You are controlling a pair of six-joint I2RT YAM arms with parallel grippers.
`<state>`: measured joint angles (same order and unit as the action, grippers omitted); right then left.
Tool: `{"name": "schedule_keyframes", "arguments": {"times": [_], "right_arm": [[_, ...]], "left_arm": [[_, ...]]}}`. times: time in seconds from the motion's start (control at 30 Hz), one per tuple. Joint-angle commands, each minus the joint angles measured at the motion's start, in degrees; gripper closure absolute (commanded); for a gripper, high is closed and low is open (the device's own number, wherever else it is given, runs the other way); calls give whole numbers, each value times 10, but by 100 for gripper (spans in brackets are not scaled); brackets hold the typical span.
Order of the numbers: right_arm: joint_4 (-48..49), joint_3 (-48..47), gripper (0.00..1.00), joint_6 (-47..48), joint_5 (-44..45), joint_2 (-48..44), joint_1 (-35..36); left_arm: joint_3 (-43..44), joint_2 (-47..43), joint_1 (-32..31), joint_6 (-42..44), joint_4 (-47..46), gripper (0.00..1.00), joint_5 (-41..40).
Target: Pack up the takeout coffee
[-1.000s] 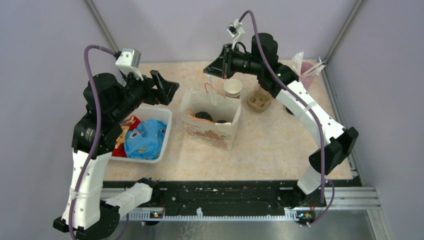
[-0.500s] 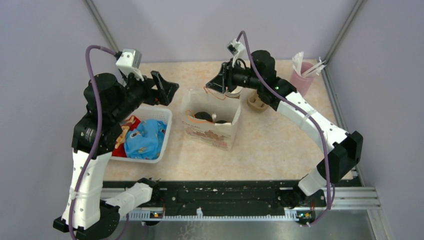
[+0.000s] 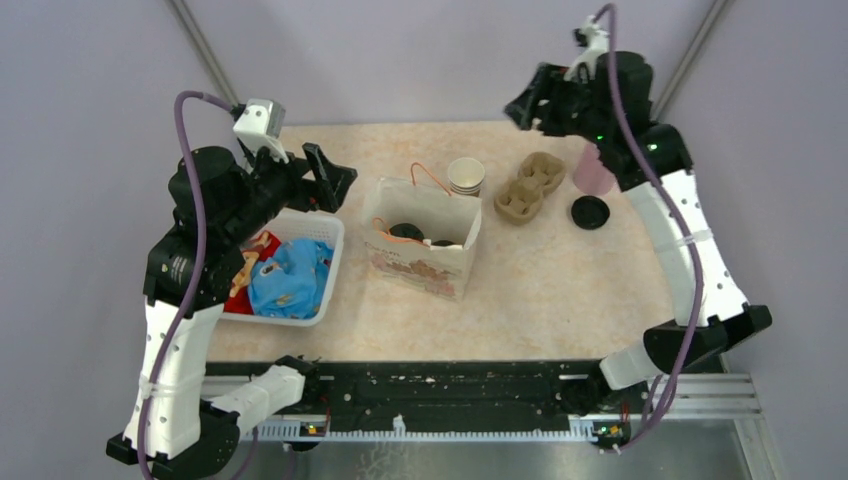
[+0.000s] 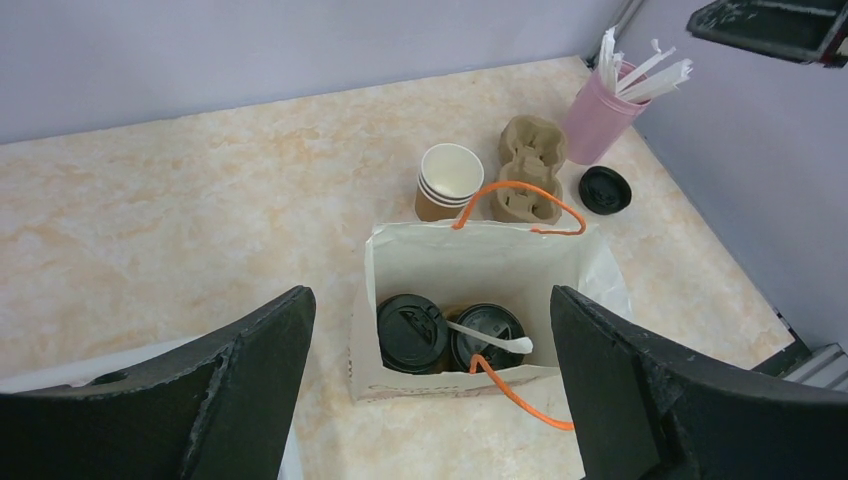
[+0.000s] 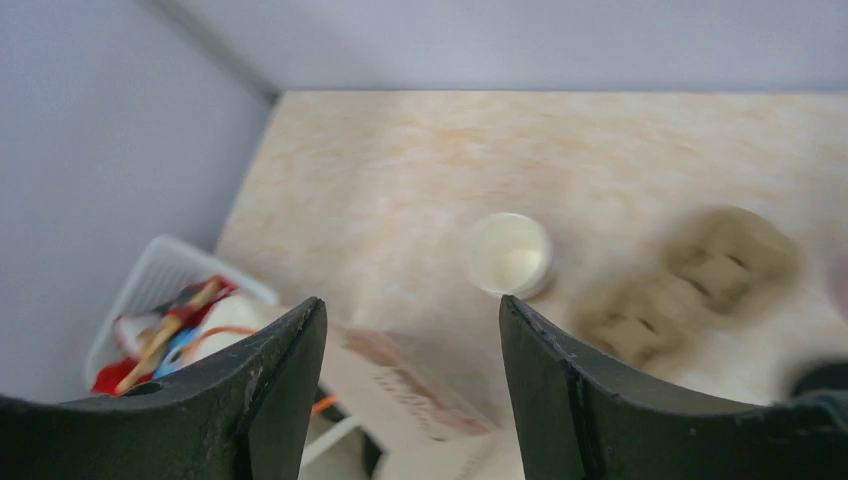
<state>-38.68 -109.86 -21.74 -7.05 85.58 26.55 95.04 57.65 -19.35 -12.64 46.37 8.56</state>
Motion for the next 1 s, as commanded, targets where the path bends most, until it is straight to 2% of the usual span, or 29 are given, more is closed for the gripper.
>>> {"name": "schedule_keyframes", "arguments": {"times": [0.0, 0.13, 0.2, 0.33, 0.5, 0.73, 0.97], "right_arm": [[-90, 39, 36, -28, 11, -27, -150], [-54, 97, 37, 6, 21, -12, -228], [-49, 98, 41, 46, 33, 11, -248], [-37, 98, 52, 172, 51, 63, -254], [-1, 86, 53, 233, 101, 111, -253], [-12, 11, 49, 267, 151, 202, -251], [-18, -52, 57, 273, 169, 267, -246]], "left_arm": [[12, 1, -2, 17, -12, 6, -3], [10, 7, -2, 20, -13, 6, -3], [12, 12, -2, 23, -12, 6, -5], [15, 23, -2, 29, -7, 6, -15], [24, 46, -2, 33, -5, 6, -21], [25, 68, -2, 32, -12, 7, -24], [28, 84, -2, 31, -17, 7, -28]]}}
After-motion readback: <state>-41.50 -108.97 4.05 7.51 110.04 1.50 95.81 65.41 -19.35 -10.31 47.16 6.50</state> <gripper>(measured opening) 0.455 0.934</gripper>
